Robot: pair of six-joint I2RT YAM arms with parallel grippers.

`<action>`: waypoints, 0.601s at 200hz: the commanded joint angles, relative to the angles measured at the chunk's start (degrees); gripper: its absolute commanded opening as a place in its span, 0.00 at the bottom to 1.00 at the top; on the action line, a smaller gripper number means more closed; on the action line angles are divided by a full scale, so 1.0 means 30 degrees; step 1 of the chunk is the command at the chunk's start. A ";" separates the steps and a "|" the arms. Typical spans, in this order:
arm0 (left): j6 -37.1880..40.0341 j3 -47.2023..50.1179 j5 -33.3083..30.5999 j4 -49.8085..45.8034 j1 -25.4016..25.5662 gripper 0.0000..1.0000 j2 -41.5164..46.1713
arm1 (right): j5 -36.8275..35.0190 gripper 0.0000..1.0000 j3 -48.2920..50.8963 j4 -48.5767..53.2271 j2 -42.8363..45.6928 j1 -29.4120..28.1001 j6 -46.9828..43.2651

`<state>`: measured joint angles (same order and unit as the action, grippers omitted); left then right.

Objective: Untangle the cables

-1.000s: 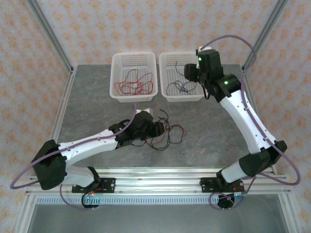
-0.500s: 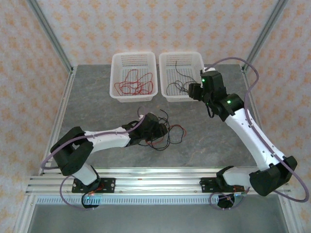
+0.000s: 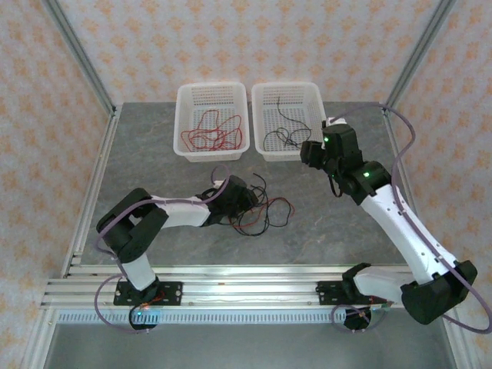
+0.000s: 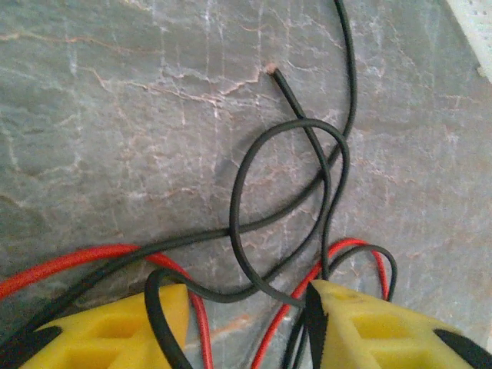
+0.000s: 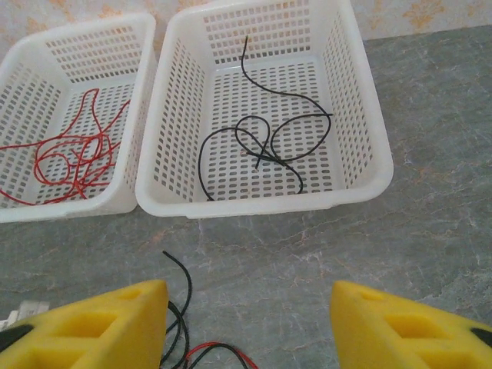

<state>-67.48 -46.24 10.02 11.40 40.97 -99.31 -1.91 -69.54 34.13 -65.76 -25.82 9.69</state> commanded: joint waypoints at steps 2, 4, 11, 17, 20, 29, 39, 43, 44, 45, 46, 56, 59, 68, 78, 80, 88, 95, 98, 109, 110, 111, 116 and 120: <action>0.0497 -0.0964 -0.0469 0.0420 -0.0239 0.40 -0.0561 | -0.0073 0.57 0.0311 -0.0304 0.0532 0.0020 0.0513; 0.0530 -0.1008 -0.0491 0.0420 -0.0261 0.38 -0.0597 | -0.0067 0.57 0.0324 -0.0303 0.0554 0.0023 0.0525; 0.0635 -0.1175 -0.0498 0.0397 -0.0290 0.33 -0.0751 | -0.0044 0.57 0.0379 -0.0280 0.0617 0.0024 0.0547; 0.0744 -0.1312 -0.0499 0.0364 -0.0297 0.26 -0.0879 | -0.0011 0.57 0.0430 -0.0280 0.0671 0.0017 0.0627; 0.0791 -0.1385 -0.0506 0.0347 -0.0320 0.23 -0.0929 | -0.0008 0.57 0.0465 -0.0281 0.0707 0.0008 0.0664; 0.0949 -0.1566 -0.0534 0.0262 -0.0327 0.12 -0.1064 | 0.0022 0.57 0.0570 -0.0246 0.0795 0.0023 0.0734; 0.1117 -0.1694 -0.0528 0.0184 -0.0355 0.00 -0.1101 | 0.0131 0.57 0.0685 -0.0258 0.0911 0.0023 0.0837; 0.1211 -0.1733 -0.0497 0.0212 -0.0354 0.00 -0.1073 | 0.0165 0.57 0.0758 -0.0276 0.0962 0.0017 0.0898; 0.1233 -0.1744 -0.0468 0.0213 -0.0355 0.00 -0.1066 | 0.0181 0.57 0.0777 -0.0274 0.0967 0.0020 0.0899; 0.1243 -0.1750 -0.0469 0.0214 -0.0356 0.00 -0.1062 | 0.0204 0.57 0.0787 -0.0288 0.0984 0.0022 0.0914; 0.1263 -0.1752 -0.0469 0.0214 -0.0356 0.00 -0.1045 | 0.0230 0.57 0.0821 -0.0281 0.0992 0.0023 0.0936; 0.1489 -0.1811 -0.0472 0.0133 -0.0356 0.00 -0.0851 | 0.0405 0.57 0.1070 -0.0328 0.1142 0.0024 0.1057; 0.1566 -0.1813 -0.0466 0.0102 -0.0356 0.00 -0.0765 | 0.0491 0.57 0.1116 -0.0353 0.1183 0.0024 0.1080; 0.1909 -0.1896 -0.0462 -0.0107 -0.0342 0.00 -0.0458 | 0.0722 0.57 0.1363 -0.0448 0.1336 0.0024 0.1158; 0.2412 -0.2120 -0.0513 -0.0577 -0.0327 0.00 -0.0030 | 0.1130 0.57 0.1613 -0.0576 0.1426 0.0024 0.1292; 0.2488 -0.2154 -0.0524 -0.0679 -0.0305 0.00 0.0071 | 0.1229 0.57 0.1696 -0.0627 0.1451 0.0024 0.1313; 0.3061 -0.2416 -0.0610 -0.1257 -0.0277 0.00 0.0473 | 0.1631 0.57 0.1967 -0.0806 0.1553 0.0024 0.1401; 0.3557 -0.2694 -0.0776 -0.1917 -0.0212 0.00 0.0850 | 0.2055 0.57 0.2244 -0.1033 0.1640 0.0024 0.1507; 0.3805 -0.2832 -0.0852 -0.2209 -0.0162 0.00 0.1008 | 0.2247 0.57 0.2387 -0.1170 0.1681 0.0024 0.1580; 0.4695 -0.3361 -0.1118 -0.3311 0.0004 0.00 0.1578 | 0.3041 0.57 0.2914 -0.1658 0.1813 0.0024 0.1817; 0.4791 -0.3422 -0.1145 -0.3409 0.0014 0.00 0.1623 | 0.3114 0.57 0.2969 -0.1713 0.1817 0.0024 0.1842; 0.4883 -0.3468 -0.1159 -0.3516 0.0034 0.00 0.1659 | 0.3194 0.57 0.3025 -0.1769 0.1834 0.0024 0.1854; 0.5235 -0.3732 -0.1283 -0.4023 0.0122 0.00 0.1909 | 0.3598 0.57 0.3309 -0.2075 0.1899 0.0024 0.2024; 0.5515 -0.3964 -0.1421 -0.4410 0.0214 0.00 0.2101 | 0.3906 0.57 0.3550 -0.2319 0.1947 0.0024 0.2133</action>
<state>-58.22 -53.41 9.10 5.67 40.58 -98.17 3.95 -62.00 31.75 -61.47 -25.82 13.54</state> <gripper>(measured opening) 0.052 0.571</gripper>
